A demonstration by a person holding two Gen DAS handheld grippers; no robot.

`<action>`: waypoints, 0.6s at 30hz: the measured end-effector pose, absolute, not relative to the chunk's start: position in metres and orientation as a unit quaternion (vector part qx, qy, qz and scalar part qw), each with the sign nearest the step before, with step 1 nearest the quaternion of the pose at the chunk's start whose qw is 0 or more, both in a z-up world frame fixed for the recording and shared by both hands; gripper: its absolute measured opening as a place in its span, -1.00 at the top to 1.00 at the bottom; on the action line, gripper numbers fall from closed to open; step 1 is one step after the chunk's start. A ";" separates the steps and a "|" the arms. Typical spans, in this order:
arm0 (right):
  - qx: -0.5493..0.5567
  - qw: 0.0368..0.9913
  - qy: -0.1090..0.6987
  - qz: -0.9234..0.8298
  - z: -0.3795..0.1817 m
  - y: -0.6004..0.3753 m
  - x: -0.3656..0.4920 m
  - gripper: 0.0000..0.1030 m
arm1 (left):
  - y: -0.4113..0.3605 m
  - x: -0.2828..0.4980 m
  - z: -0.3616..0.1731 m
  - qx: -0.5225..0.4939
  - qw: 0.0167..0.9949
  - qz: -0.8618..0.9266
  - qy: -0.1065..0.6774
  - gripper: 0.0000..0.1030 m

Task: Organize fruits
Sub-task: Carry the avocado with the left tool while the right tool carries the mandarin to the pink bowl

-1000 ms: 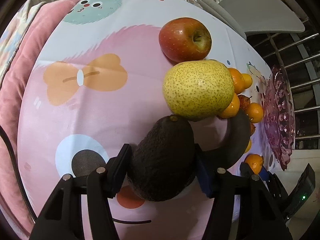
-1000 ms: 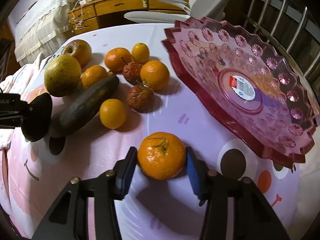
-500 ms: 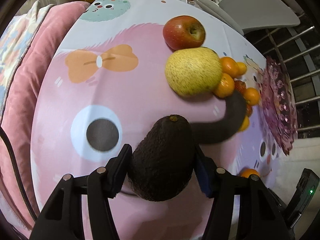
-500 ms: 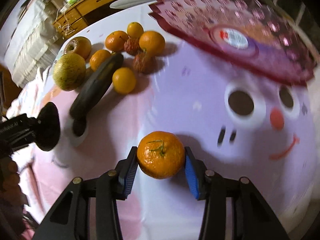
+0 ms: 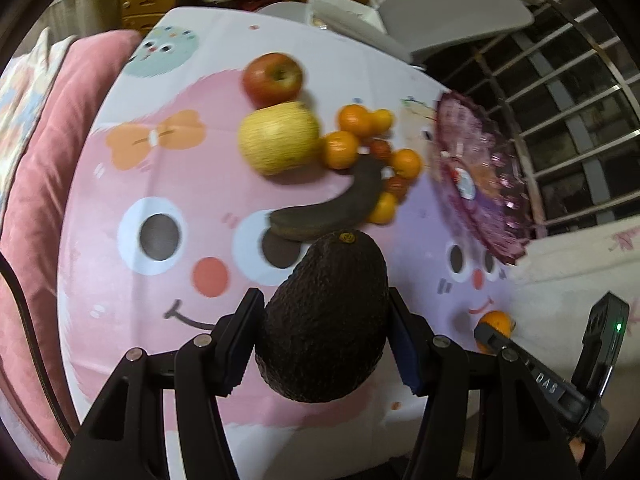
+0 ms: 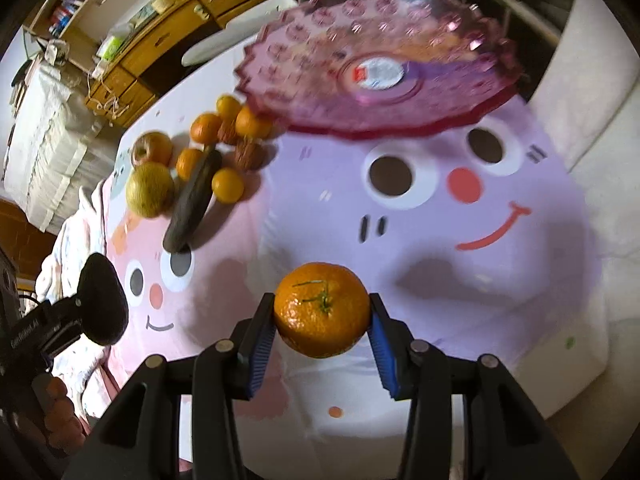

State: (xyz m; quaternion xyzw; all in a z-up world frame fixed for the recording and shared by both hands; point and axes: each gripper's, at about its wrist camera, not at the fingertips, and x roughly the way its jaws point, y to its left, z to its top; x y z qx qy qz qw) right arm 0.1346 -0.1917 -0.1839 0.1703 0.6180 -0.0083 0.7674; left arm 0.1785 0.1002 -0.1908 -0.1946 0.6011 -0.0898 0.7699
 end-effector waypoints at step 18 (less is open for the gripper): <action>0.115 0.790 0.597 0.075 -0.145 -0.282 0.204 0.13 | -0.022 0.205 -0.139 -0.208 0.806 -0.072 0.549 -0.14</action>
